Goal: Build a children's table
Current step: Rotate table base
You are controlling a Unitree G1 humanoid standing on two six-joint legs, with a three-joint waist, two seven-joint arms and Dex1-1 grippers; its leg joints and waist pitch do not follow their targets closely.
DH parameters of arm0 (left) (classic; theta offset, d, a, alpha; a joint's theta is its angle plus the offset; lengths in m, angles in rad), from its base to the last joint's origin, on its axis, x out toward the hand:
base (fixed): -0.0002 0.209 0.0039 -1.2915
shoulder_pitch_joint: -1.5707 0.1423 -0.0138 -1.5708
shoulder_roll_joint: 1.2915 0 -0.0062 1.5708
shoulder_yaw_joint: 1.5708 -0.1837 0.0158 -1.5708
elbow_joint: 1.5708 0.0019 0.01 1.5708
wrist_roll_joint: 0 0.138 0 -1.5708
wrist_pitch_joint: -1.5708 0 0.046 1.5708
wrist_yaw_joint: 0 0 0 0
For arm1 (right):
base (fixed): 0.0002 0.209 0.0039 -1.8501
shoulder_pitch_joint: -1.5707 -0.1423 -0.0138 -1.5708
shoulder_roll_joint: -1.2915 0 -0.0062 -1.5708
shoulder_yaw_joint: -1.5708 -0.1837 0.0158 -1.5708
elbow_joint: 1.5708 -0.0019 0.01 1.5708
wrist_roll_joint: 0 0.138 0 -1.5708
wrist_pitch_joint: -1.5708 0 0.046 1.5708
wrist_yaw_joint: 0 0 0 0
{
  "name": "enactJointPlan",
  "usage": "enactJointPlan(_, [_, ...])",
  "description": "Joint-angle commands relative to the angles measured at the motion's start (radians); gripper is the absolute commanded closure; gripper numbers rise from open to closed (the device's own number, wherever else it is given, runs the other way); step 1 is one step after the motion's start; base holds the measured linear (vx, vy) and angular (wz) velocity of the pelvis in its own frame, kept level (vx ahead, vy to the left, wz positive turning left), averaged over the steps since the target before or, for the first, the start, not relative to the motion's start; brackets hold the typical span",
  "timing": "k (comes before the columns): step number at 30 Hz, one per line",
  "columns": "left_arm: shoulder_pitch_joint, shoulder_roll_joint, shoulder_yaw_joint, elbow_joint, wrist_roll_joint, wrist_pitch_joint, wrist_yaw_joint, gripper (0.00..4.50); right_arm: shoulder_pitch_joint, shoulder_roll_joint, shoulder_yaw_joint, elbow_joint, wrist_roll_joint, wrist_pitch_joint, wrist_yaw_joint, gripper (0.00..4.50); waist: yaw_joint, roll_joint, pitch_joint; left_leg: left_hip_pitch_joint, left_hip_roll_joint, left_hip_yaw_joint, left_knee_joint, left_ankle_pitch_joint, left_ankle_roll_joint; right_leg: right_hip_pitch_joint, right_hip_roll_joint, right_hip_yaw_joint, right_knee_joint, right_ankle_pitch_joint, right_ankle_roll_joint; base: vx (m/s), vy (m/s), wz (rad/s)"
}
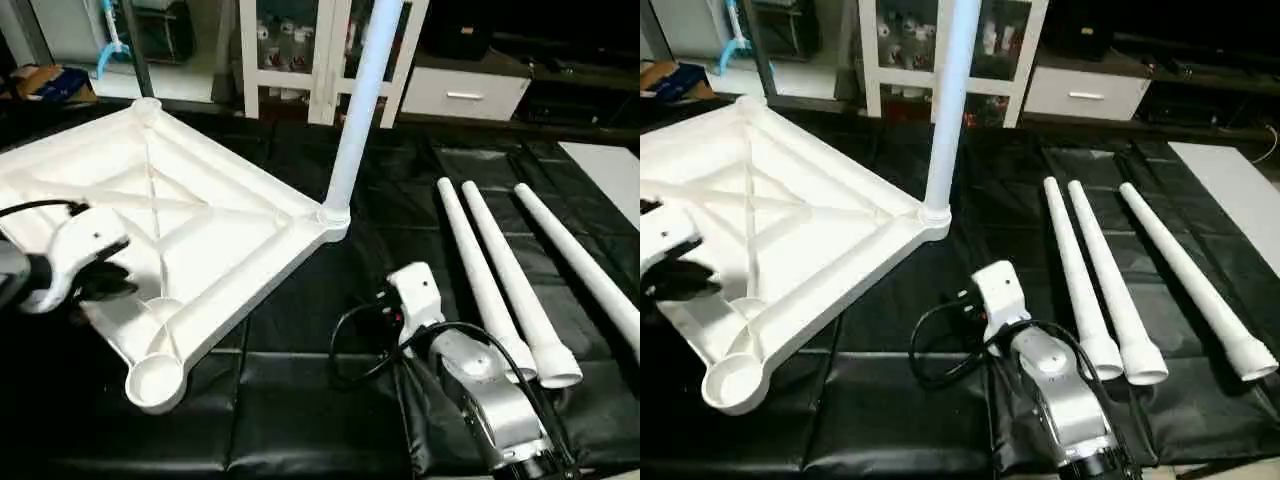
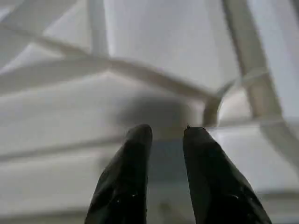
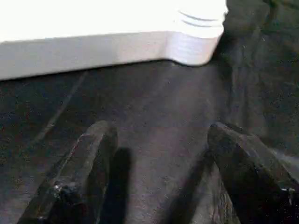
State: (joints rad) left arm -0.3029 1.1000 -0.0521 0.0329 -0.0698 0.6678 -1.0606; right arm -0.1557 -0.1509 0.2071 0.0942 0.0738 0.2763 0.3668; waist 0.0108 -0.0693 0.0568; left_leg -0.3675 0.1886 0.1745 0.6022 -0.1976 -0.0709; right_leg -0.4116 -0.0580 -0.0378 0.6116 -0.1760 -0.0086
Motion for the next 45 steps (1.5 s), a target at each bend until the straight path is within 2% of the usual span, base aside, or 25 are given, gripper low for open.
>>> enactJointPlan(1, [0.008, 0.03, 0.038, 0.004, 0.011, -0.003, -0.012, 3.16, -0.008, -0.015, -0.003, -0.022, 0.012, -0.007, 0.011, 1.06, -0.002, 0.033, -0.05, 0.023, 0.038, -0.014, -0.092, -0.29, -0.059, 0.03, -0.065, 0.047, -0.066, -0.256, -0.167, 0.0, 0.0, 0.0])
enactJointPlan(3, [0.04, 0.084, 0.051, 0.031, 0.032, -0.004, -0.015, 3.16, -0.003, -0.016, -0.004, -0.029, 0.014, -0.005, 0.015, 1.06, -0.005, 0.033, -0.047, 0.02, 0.038, -0.015, -0.093, -0.3, -0.058, 0.03, -0.065, 0.047, -0.065, -0.263, -0.171, 0.0, 0.0, 0.0])
enactJointPlan(4, [0.04, 0.084, 0.051, 0.031, 0.032, -0.004, -0.015, 3.16, -0.003, -0.016, -0.004, -0.029, 0.014, -0.005, 0.015, 1.06, -0.007, 0.032, -0.046, 0.021, 0.038, -0.015, -0.094, -0.312, -0.058, 0.028, -0.064, 0.047, -0.068, -0.28, -0.167, 0.0, 0.0, 0.0])
enactJointPlan(5, [0.066, 0.123, 0.056, 0.058, 0.056, -0.01, -0.016, 3.16, 0.002, -0.017, -0.003, -0.034, 0.014, -0.006, 0.021, 1.06, -0.007, 0.033, -0.047, 0.024, 0.039, -0.017, -0.093, -0.321, -0.061, 0.026, -0.066, 0.047, -0.068, -0.291, -0.165, 0.0, 0.0, 0.0])
enactJointPlan(8, [0.088, 0.154, 0.051, 0.068, 0.068, -0.008, -0.011, 3.16, 0.006, -0.018, 0.0, -0.036, 0.015, -0.007, 0.031, 1.06, -0.007, 0.034, -0.049, 0.026, 0.04, -0.017, -0.094, -0.322, -0.062, 0.025, -0.066, 0.048, -0.067, -0.276, -0.17, 0.0, 0.0, 0.0])
enactJointPlan(12, [0.109, 0.171, 0.021, 0.076, 0.083, -0.002, -0.007, 3.16, 0.007, -0.019, 0.001, -0.038, 0.017, -0.008, 0.041, 1.06, -0.004, 0.034, -0.048, 0.028, 0.041, -0.015, -0.094, -0.304, -0.063, 0.026, -0.065, 0.047, -0.062, -0.224, -0.187, 0.0, 0.0, 0.0])
enactJointPlan(15, [0.126, 0.163, -0.017, 0.069, 0.095, -0.009, -0.013, 3.16, 0.008, -0.018, 0.0, -0.04, 0.016, -0.007, 0.049, 1.06, -0.003, 0.032, -0.048, 0.028, 0.04, -0.016, -0.095, -0.32, -0.066, 0.028, -0.066, 0.047, -0.063, -0.244, -0.184, 0.0, 0.0, 0.0])
enactJointPlan(16, [0.126, 0.151, -0.021, 0.061, 0.089, -0.009, -0.016, 3.16, 0.008, -0.018, 0.0, -0.041, 0.016, -0.007, 0.049, 1.06, -0.002, 0.035, -0.048, 0.029, 0.04, -0.017, -0.095, -0.323, -0.067, 0.027, -0.067, 0.048, -0.064, -0.248, -0.185, 0.0, 0.0, 0.0])
enactJointPlan(17, [0.126, 0.135, -0.027, 0.052, 0.081, -0.009, -0.02, 3.16, 0.008, -0.017, 0.0, -0.041, 0.015, -0.007, 0.05, 1.06, -0.003, 0.032, -0.048, 0.028, 0.04, -0.017, -0.095, -0.329, -0.066, 0.028, -0.067, 0.048, -0.065, -0.257, -0.184, 0.0, 0.0, 0.0])
enactJointPlan(23, [0.105, 0.066, -0.059, 0.0, 0.051, -0.008, -0.036, 3.16, 0.006, -0.015, 0.001, -0.048, 0.014, -0.005, 0.054, 1.06, -0.001, 0.033, -0.049, 0.029, 0.041, -0.016, -0.093, -0.309, -0.068, 0.031, -0.067, 0.046, -0.064, -0.231, -0.194, 0.0, 0.0, 0.0])
enactJointPlan(24, [0.092, 0.045, -0.077, -0.013, 0.053, -0.009, -0.039, 3.16, 0.006, -0.016, -0.001, -0.048, 0.014, -0.005, 0.056, 1.06, 0.002, 0.042, -0.05, 0.033, 0.04, -0.016, -0.093, -0.309, -0.072, 0.03, -0.066, 0.046, -0.062, -0.226, -0.195, 0.0, 0.0, 0.0])
enactJointPlan(25, [0.092, 0.045, -0.077, -0.013, 0.053, -0.009, -0.039, 3.16, 0.006, -0.016, -0.001, -0.048, 0.014, -0.005, 0.056, 1.06, 0.001, 0.039, -0.05, 0.033, 0.04, -0.015, -0.092, -0.313, -0.073, 0.029, -0.064, 0.045, -0.064, -0.225, -0.194, 0.0, 0.0, 0.0])
enactJointPlan(26, [0.071, 0.012, -0.103, -0.037, 0.05, -0.008, -0.045, 3.16, 0.005, -0.017, -0.005, -0.049, 0.015, -0.006, 0.056, 1.06, 0.001, 0.035, -0.051, 0.03, 0.038, -0.016, -0.092, -0.313, -0.072, 0.033, -0.064, 0.045, -0.062, -0.228, -0.191, 0.0, 0.0, 0.0])
enactJointPlan(31, [0.036, -0.042, -0.134, -0.094, 0.021, 0.009, -0.05, 3.16, 0.003, -0.015, -0.015, -0.05, 0.015, -0.006, 0.054, 1.06, 0.013, 0.038, -0.051, 0.035, 0.039, -0.014, -0.091, -0.318, -0.077, 0.032, -0.066, 0.045, -0.064, -0.244, -0.189, 0.0, 0.0, 0.0])
enactJointPlan(33, [0.023, -0.068, -0.142, -0.124, 0.004, 0.027, -0.052, 3.16, 0.003, -0.014, -0.018, -0.05, 0.014, -0.006, 0.052, 1.06, 0.017, 0.036, -0.052, 0.034, 0.039, -0.014, -0.091, -0.314, -0.079, 0.034, -0.066, 0.046, -0.063, -0.243, -0.188, 0.0, 0.0, 0.0])
enactJointPlan(36, [-0.019, -0.153, -0.189, -0.172, -0.005, 0.046, -0.047, 3.16, -0.001, -0.016, -0.028, -0.047, 0.009, -0.011, 0.04, 1.06, 0.02, 0.036, -0.053, 0.034, 0.038, -0.014, -0.089, -0.309, -0.081, 0.036, -0.065, 0.045, -0.063, -0.242, -0.183, 0.0, 0.0, 0.0])
enactJointPlan(37, [-0.025, -0.164, -0.196, -0.173, -0.003, 0.048, -0.044, 3.16, -0.001, -0.016, -0.031, -0.046, 0.008, -0.012, 0.037, 1.06, 0.018, 0.035, -0.053, 0.031, 0.038, -0.015, -0.09, -0.306, -0.081, 0.038, -0.064, 0.045, -0.063, -0.242, -0.182, 0.0, 0.0, 0.0])
enactJointPlan(38, [-0.034, -0.179, -0.204, -0.172, 0.003, 0.05, -0.039, 3.16, -0.003, -0.016, -0.035, -0.044, 0.006, -0.013, 0.033, 1.06, 0.02, 0.034, -0.054, 0.033, 0.037, -0.013, -0.087, -0.302, -0.081, 0.036, -0.065, 0.045, -0.064, -0.244, -0.179, 0.0, 0.0, 0.0])
enactJointPlan(41, [-0.059, -0.238, -0.23, -0.171, 0.01, 0.051, -0.022, 3.16, -0.017, -0.017, -0.063, -0.024, -0.01, -0.018, -0.013, 1.06, 0.017, 0.033, -0.054, 0.028, 0.035, -0.014, -0.088, -0.293, -0.083, 0.041, -0.064, 0.045, -0.065, -0.252, -0.173, 0.0, 0.0, 0.0])
enactJointPlan(42, [-0.07, -0.272, -0.247, -0.167, 0.017, 0.05, -0.011, 3.16, -0.028, -0.017, -0.086, -0.008, -0.022, -0.022, -0.051, 1.06, 0.017, 0.032, -0.055, 0.028, 0.035, -0.014, -0.086, -0.287, -0.083, 0.042, -0.064, 0.045, -0.065, -0.255, -0.169, 0.0, 0.0, 0.0])
enactJointPlan(43, [-0.084, -0.305, -0.273, -0.163, 0.026, 0.057, 0.009, 3.16, -0.042, -0.014, -0.12, 0.006, -0.017, -0.018, -0.084, 1.06, 0.019, 0.034, -0.055, 0.03, 0.034, -0.014, -0.085, -0.289, -0.084, 0.04, -0.064, 0.045, -0.066, -0.261, -0.166, 0.0, 0.0, 0.0])
enactJointPlan(45, [-0.094, -0.339, -0.302, -0.165, 0.032, 0.06, 0.025, 3.16, -0.053, -0.016, -0.15, 0.012, -0.01, -0.011, -0.104, 1.06, 0.016, 0.03, -0.056, 0.028, 0.033, -0.014, -0.084, -0.29, -0.083, 0.042, -0.062, 0.044, -0.066, -0.27, -0.156, 0.0, 0.0, 0.0])
